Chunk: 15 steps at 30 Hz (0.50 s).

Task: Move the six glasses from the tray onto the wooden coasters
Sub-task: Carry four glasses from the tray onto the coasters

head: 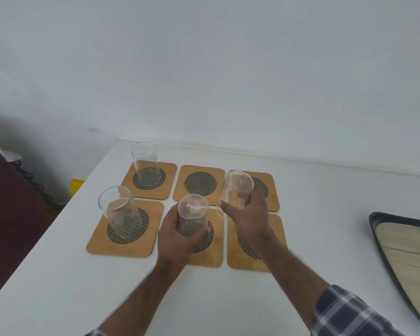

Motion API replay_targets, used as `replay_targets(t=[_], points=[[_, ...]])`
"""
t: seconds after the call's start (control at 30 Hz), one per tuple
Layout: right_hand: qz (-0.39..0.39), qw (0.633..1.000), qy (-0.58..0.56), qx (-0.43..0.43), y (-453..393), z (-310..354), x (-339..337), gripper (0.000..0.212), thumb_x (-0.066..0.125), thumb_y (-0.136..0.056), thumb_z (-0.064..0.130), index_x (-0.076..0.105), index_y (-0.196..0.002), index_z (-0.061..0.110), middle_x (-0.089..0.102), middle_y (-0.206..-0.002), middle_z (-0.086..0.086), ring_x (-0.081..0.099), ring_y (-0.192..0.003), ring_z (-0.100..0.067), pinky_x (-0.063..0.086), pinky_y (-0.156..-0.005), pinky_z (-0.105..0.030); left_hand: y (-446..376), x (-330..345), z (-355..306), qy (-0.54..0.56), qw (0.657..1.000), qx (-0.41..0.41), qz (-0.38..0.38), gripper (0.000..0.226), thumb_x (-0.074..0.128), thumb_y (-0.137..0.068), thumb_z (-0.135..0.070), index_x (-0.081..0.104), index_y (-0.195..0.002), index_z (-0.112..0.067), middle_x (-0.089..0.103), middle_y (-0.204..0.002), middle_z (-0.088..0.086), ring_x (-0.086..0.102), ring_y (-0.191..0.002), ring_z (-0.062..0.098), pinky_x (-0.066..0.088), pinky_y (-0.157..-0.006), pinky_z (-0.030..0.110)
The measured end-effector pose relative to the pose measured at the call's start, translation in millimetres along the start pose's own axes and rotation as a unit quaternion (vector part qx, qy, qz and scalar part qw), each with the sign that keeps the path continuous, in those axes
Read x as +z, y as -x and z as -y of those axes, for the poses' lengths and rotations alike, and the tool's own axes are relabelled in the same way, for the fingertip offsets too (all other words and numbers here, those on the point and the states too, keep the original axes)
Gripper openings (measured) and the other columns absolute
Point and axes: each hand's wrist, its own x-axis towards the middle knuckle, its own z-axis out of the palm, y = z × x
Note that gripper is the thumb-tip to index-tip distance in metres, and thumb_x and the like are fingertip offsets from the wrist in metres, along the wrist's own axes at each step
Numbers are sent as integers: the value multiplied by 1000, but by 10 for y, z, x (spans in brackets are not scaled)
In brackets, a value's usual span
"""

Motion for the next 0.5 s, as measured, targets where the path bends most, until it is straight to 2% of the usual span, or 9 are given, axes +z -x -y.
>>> replay_targets(t=[0.1, 0.2, 0.3, 0.4, 0.5], points=[[14, 1000, 12, 6, -193, 13, 191, 60, 88, -59, 37, 56, -109, 29, 65, -93, 16, 60, -84, 2, 45, -68, -16, 9, 8, 60, -12, 1000, -13, -2, 63, 92, -59, -29, 61, -111, -48, 71, -106, -15, 68, -101, 11, 58, -86, 35], [33, 999, 17, -4, -410, 14, 382, 66, 88, -60, 40, 56, -114, 22, 64, -99, 10, 60, -90, -4, 44, -69, -19, 9, 17, 85, -30, 999, -26, -11, 62, 92, -57, -35, 62, -110, -45, 71, -105, -14, 67, -100, 9, 59, -84, 35], [46, 998, 31, -6, -607, 0, 575, 72, 88, -60, 41, 54, -118, 19, 62, -101, 6, 59, -93, -12, 45, -69, -21, 32, 15, 113, -53, 998, -32, -18, 68, 92, -56, -39, 63, -117, -34, 70, -107, -12, 66, -101, 9, 58, -83, 38], [50, 998, 44, 4, -774, -22, 749, 71, 88, -61, 40, 53, -116, 14, 56, -92, 12, 56, -88, -11, 37, -61, -16, 51, 14, 113, -86, 996, -34, -14, 75, 89, -54, -48, 61, -122, -31, 67, -112, -15, 64, -104, 6, 57, -83, 37], [63, 997, 38, 14, -875, -53, 882, 68, 89, -62, 35, 53, -115, 12, 54, -91, 14, 54, -90, -9, 35, -59, -11, 53, 22, 137, -93, 995, -37, -15, 76, 90, -56, -46, 61, -124, -29, 67, -113, -13, 64, -106, 11, 57, -84, 42]])
